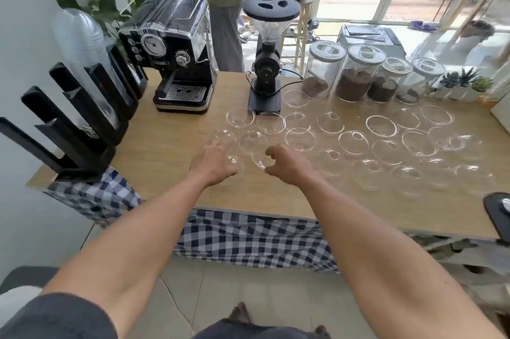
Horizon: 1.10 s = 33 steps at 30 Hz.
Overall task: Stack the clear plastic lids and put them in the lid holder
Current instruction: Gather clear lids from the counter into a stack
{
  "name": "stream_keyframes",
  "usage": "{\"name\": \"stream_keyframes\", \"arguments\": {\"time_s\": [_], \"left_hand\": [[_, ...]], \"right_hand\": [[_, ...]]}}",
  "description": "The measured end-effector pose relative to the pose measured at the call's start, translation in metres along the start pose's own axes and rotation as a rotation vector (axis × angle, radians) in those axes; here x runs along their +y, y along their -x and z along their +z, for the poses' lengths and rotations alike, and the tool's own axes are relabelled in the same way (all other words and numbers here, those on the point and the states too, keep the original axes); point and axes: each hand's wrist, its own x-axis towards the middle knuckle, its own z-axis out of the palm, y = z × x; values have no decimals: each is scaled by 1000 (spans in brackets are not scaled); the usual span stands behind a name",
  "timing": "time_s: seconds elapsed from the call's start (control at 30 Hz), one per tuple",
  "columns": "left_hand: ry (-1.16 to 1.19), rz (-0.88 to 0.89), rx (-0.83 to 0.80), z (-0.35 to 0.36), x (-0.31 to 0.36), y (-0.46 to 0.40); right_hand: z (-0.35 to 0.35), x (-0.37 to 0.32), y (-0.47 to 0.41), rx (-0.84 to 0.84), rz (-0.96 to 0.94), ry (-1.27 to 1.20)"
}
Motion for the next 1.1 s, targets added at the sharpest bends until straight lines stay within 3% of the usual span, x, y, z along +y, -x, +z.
{"name": "stream_keyframes", "arguments": {"time_s": [0.13,0.33,0.5,0.73,1.1], "left_hand": [[-17,0,-96,20,-18,-3],[3,47,-58,41,-38,-13],[93,20,13,38,-49,-17],[264,-14,182,1,-64,-49],[302,-67,47,22,-67,-96]], "right_hand": [[24,-7,2,7,72,109],[38,-2,-3,84,101,92],[25,-15,0,301,53,-76],[-11,-37,-17,499,219,-560],[3,-43,-58,466,322,-1019]]}}
